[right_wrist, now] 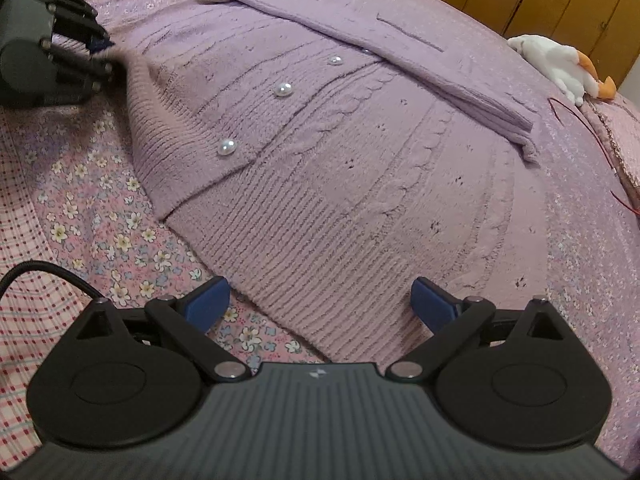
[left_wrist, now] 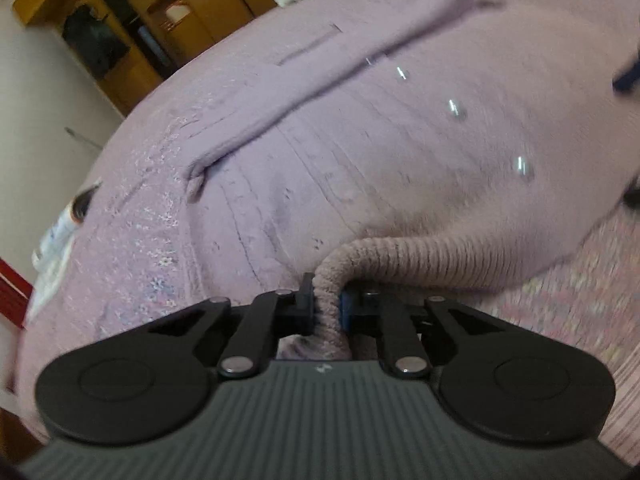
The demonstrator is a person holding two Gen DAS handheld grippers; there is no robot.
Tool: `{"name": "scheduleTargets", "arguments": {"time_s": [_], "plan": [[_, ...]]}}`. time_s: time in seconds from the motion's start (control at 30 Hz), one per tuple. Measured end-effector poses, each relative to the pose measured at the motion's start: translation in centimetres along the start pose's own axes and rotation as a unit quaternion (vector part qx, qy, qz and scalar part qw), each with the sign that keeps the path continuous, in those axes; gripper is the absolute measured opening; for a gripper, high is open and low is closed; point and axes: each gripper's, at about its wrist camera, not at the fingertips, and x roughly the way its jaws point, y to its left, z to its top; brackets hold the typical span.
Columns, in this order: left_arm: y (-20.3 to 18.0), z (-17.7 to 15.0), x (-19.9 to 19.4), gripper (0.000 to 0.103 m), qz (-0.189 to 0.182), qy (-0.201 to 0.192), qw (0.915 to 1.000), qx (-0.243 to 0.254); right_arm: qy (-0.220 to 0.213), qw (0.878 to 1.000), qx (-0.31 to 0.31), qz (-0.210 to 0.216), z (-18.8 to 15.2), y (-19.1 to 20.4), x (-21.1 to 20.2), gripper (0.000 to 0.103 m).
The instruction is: Fold small clothes
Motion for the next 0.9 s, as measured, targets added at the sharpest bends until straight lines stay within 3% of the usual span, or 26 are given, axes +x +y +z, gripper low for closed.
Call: {"name": "scheduleTargets", "arguments": {"time_s": [0.33,0.57,0.67,0.73,0.8,0.9], "plan": [[3.3,2.8,-2.6,0.014,-0.009,-0.058,0.9946,-0.086,0.011,0.999,-0.035,-0.025,1.0,1.0,1.1,0.101],[4.1,3.1,-3.0,0.014,-0.007,-0.066,0.9910,-0.116,-0.011,0.995,-0.013,-0.103,1.7,0.3,1.2,0.099],[4.2,2.8,-3.0,0.014,-0.009,-0.066,0.9898,-0.125,-0.021,0.993,0.008,-0.117,1.9,-0.7,0.6,0.083],[4.2,2.6,-3.2,0.014,-0.010,-0.069,0.9889,-0.131,-0.029,0.992,0.024,-0.119,2.1,-1.4,0.3,0.050],[4.3,2.5,-3.3,0.014,-0.012,-0.071,0.9873,-0.141,-0.046,0.991,0.060,-0.113,2.5,-2.5,-0.3,0.027],[4.8,2.6,-3.5,0.014,-0.015,-0.077,0.9843,-0.158,-0.079,0.985,0.102,-0.111,3.1,-4.2,-1.4,0.016]]}}
